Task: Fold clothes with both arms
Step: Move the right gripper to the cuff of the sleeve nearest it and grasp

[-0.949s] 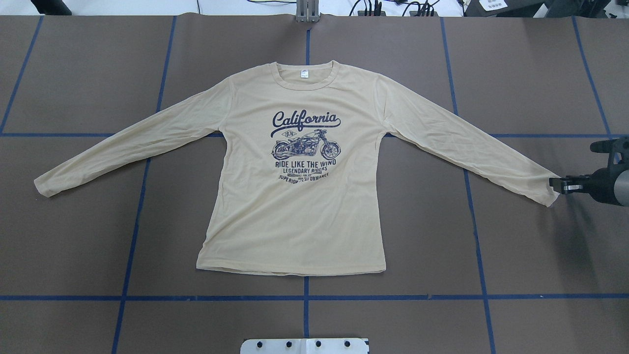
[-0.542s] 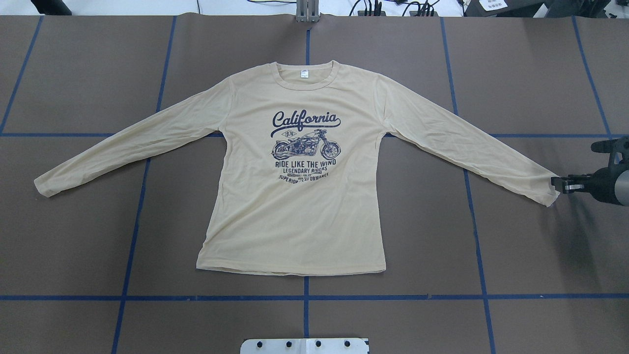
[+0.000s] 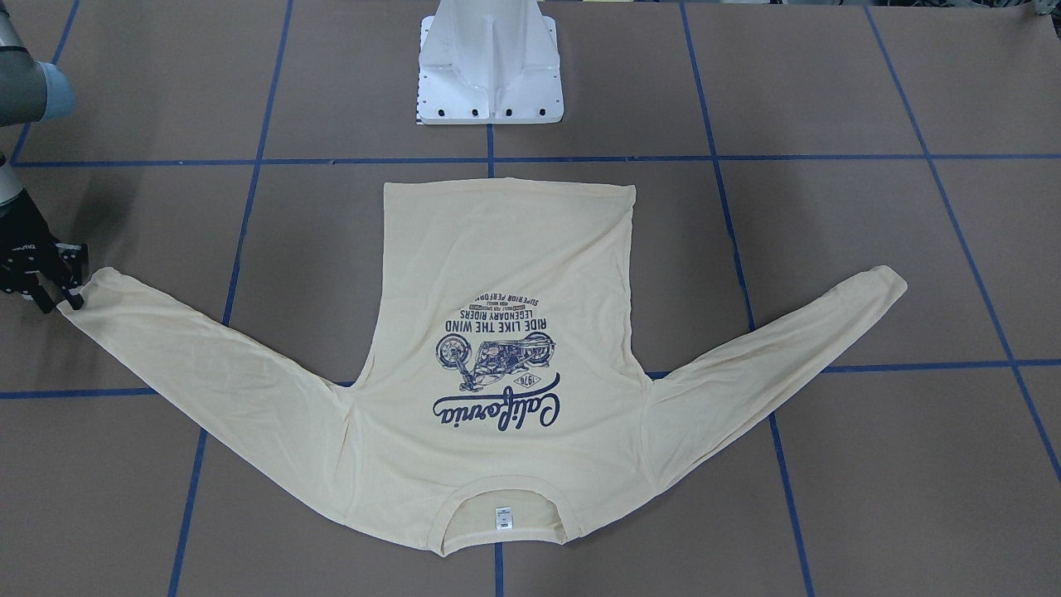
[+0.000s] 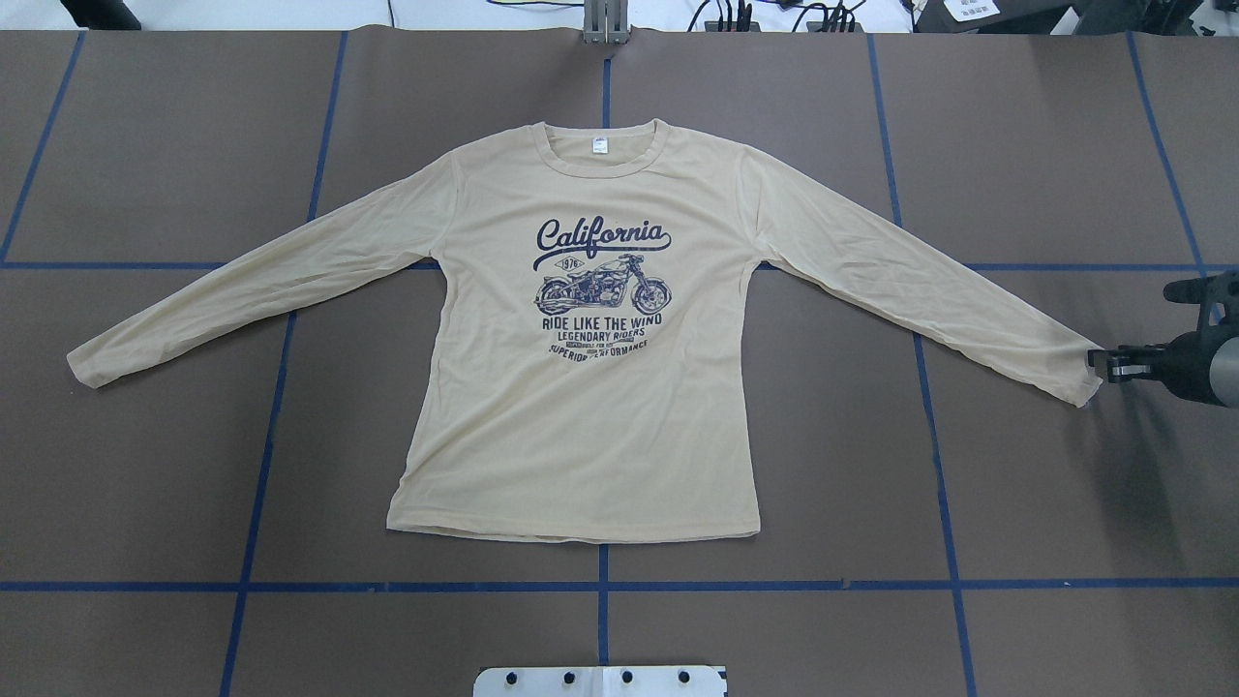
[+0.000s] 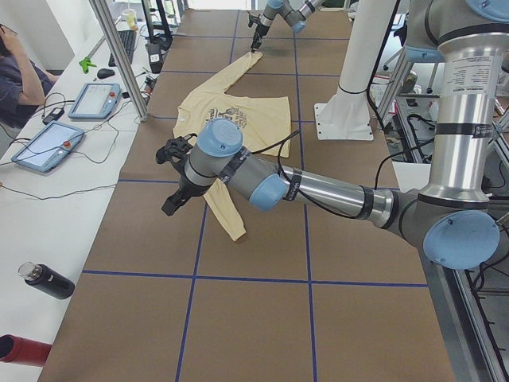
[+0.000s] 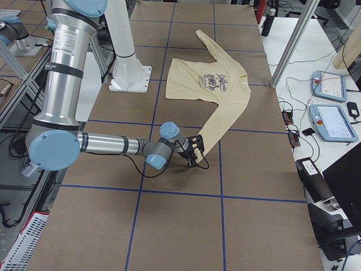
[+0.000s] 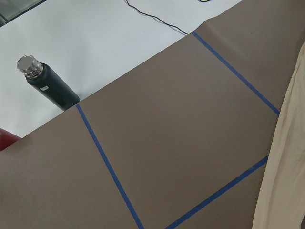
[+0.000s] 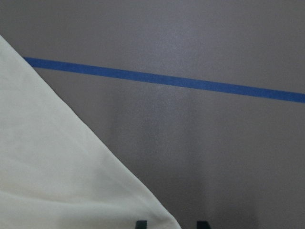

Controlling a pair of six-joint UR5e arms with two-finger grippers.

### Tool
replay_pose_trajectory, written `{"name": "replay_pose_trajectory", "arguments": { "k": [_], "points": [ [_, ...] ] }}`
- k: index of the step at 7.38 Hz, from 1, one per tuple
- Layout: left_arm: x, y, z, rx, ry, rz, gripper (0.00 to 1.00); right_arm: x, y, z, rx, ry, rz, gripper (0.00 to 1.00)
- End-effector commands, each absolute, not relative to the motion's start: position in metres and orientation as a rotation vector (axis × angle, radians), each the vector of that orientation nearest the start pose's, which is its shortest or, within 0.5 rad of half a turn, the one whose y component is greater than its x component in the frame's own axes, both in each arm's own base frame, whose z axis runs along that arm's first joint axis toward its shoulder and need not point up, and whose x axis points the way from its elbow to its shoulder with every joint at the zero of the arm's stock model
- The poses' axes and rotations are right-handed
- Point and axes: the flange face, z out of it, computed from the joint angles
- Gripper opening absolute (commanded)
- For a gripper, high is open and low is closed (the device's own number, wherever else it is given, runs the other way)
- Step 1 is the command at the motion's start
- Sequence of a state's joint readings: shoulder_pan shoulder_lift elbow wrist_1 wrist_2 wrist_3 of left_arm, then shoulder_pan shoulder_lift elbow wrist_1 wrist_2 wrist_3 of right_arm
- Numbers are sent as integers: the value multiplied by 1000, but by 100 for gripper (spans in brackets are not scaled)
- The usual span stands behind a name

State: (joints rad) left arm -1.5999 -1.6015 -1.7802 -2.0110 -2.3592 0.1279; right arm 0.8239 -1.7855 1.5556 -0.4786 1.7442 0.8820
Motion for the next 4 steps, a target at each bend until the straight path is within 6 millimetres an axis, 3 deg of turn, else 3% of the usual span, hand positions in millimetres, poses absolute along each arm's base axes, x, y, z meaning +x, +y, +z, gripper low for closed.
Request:
{"name": "replay_pose_trajectory", "arguments": {
  "k": [1,2,3,4],
  "points": [
    [-78,-514,486,704,706,358,100,-210,-393,658,466,-735,47,46],
    [-78,-514,485,705,706,359,100,-210,-393,658,467,-734,46,33],
    [-78,-514,486,705,706,360,100,-210,-393,659,464,-733,47,0],
    [-78,-514,486,705,706,360,100,-210,-393,657,468,-735,45,0]
  ]
}}
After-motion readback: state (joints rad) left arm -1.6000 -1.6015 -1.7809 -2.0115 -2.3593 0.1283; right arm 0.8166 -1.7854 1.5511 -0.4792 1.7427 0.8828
